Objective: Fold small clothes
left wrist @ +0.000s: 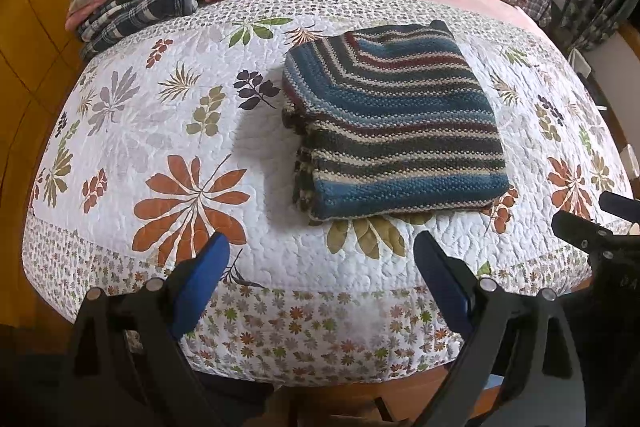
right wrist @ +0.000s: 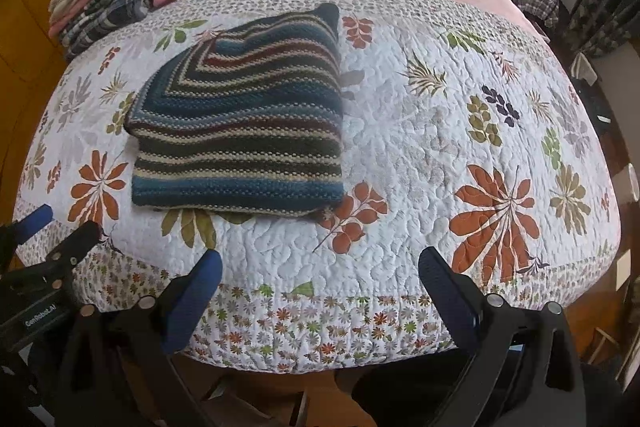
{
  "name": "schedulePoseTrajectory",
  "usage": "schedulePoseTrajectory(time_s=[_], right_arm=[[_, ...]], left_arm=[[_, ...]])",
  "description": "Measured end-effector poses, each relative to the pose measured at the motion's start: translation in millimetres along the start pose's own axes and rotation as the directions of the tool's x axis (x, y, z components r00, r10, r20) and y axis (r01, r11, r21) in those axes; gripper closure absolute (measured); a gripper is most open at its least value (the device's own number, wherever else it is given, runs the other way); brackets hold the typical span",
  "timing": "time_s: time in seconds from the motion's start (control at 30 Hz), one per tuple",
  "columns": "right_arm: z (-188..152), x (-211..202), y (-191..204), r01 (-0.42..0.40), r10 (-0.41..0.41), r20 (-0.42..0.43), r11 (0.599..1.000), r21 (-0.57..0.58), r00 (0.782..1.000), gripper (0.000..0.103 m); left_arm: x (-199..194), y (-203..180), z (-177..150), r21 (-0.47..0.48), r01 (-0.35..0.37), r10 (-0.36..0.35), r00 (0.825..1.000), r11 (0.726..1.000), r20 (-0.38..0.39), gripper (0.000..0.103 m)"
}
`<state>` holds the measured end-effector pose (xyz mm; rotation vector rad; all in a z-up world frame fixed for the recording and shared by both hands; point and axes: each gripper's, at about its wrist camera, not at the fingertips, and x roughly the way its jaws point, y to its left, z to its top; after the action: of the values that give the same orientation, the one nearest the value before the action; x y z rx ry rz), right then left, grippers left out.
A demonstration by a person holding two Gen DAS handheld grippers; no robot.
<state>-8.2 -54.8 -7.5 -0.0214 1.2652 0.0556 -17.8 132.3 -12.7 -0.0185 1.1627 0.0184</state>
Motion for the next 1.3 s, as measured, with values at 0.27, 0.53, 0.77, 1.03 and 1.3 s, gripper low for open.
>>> schedulePoseTrajectory(time_s=[0.27, 0.53, 0.77, 1.03, 1.3], right_arm=[[1.5, 0.3, 0.8, 0.0, 0.0, 0.003, 1.0, -0.004, 1.0, 0.004], [3.1, 0.5, -0.6, -0.001, 0.001, 0.004, 1.0, 0.001, 1.0, 0.004], [2.1, 0.7, -1.1, -0.001, 0.001, 0.004, 1.0, 0.013, 1.0, 0.004], [2.2, 0.4, -2.1, 0.009, -0.009, 0.01, 1.0, 0.019, 1.0, 0.004], [1.8, -0.6, -1.4, 0.014, -0.015, 0.015, 1.0, 0.022, 1.0, 0.004]], left_arm=[[2.6, -0.7, -0.2, 0.001, -0.005, 0.005, 1.0, 1.0, -0.005, 0.01], [4.0, -1.3, -1.5, 0.002, -0.01, 0.01, 1.0, 1.0, 0.002, 0.01], [3.8, -0.1, -0.4, 0.002, -0.011, 0.011, 1.0, 1.0, 0.005, 0.01], [2.4, -0.8, 1.0, -0.005, -0.007, 0.007, 1.0, 1.0, 0.008, 0.01], [0.2, -3.5, 0.4, -0.004, -0.01, 0.01, 1.0, 1.0, 0.016, 0.01]])
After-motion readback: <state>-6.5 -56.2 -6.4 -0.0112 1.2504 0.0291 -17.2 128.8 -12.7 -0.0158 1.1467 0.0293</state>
